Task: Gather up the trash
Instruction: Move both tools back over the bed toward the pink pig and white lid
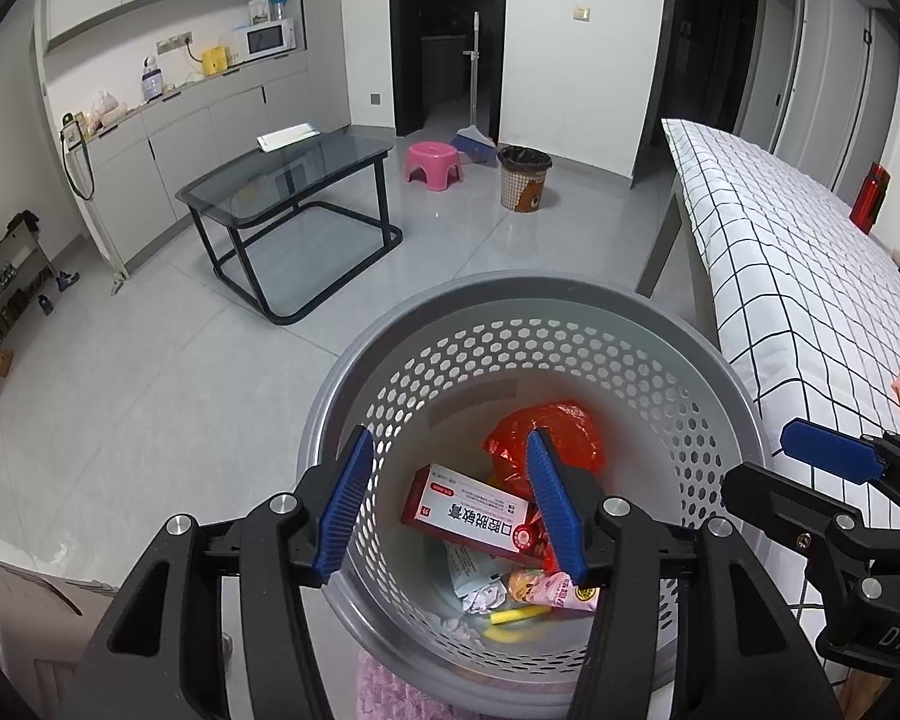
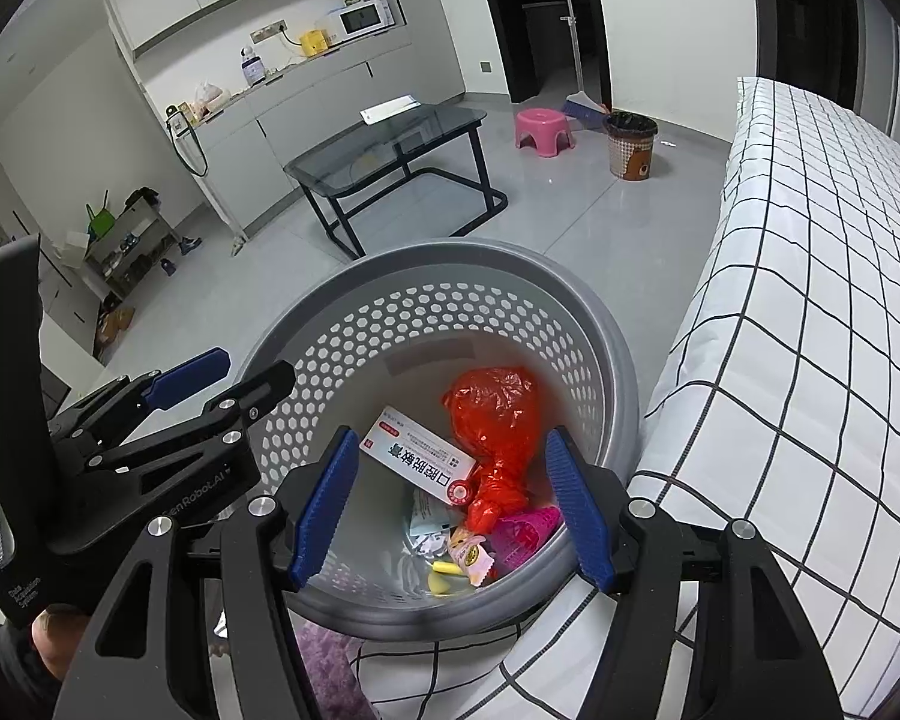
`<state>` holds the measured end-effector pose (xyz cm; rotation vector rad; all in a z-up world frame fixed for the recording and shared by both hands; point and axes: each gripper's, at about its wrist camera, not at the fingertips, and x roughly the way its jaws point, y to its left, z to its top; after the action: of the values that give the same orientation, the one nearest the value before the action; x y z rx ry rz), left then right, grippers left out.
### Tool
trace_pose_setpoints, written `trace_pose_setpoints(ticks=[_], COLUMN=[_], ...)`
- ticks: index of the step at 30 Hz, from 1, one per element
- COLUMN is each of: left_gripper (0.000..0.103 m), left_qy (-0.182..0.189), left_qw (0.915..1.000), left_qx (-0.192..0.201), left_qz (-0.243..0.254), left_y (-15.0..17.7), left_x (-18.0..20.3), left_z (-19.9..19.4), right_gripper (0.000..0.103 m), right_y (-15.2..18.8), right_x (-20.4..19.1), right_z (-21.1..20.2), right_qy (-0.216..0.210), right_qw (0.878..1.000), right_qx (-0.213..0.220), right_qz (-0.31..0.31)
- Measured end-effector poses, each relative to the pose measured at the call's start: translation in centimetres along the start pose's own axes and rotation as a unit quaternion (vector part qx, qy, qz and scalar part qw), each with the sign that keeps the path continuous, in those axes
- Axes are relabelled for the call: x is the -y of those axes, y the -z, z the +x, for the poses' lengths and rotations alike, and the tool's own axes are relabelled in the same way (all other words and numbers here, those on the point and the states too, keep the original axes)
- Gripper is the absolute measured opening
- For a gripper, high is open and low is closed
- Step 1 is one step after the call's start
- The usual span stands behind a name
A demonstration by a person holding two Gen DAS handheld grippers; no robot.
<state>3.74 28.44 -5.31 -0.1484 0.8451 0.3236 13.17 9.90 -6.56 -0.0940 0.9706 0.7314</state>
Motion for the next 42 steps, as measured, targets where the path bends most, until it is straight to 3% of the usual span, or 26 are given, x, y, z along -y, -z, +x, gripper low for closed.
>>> trace_pose_setpoints(ticks=[9, 21, 34, 42], left_gripper=[0.059, 0.072, 0.082, 0.086], left_qy=[0.004, 0.021, 0.079, 0.124], left_qw=[0.9999, 0.9986, 0.9925, 0.9845], left_qx=[0.011, 0.032, 0.048, 0.044], left_qz=[0.008, 0.035, 0.08, 0.116], left_y=[-0.2, -0.2, -0.1, 0.1], left_x=[0.8, 5.1, 14.0, 20.8], left_z=[-1.1, -3.4, -5.5, -6.2], right_gripper=[0.062, 0.062, 0.065, 0.066], right_y=[0.7, 2.6, 7.1, 10.7], right_x=[1.0, 4.8, 12.5, 19.4], right_z=[-1.6, -6.2, -12.4, -16.9], right_qy=[0.005, 0.035, 0.1, 0.157], right_qw=[1.0, 0.997, 0.986, 0.97], right_qx=[0.016, 0.053, 0.083, 0.094], right_qz=[0.01, 0.045, 0.109, 0.162])
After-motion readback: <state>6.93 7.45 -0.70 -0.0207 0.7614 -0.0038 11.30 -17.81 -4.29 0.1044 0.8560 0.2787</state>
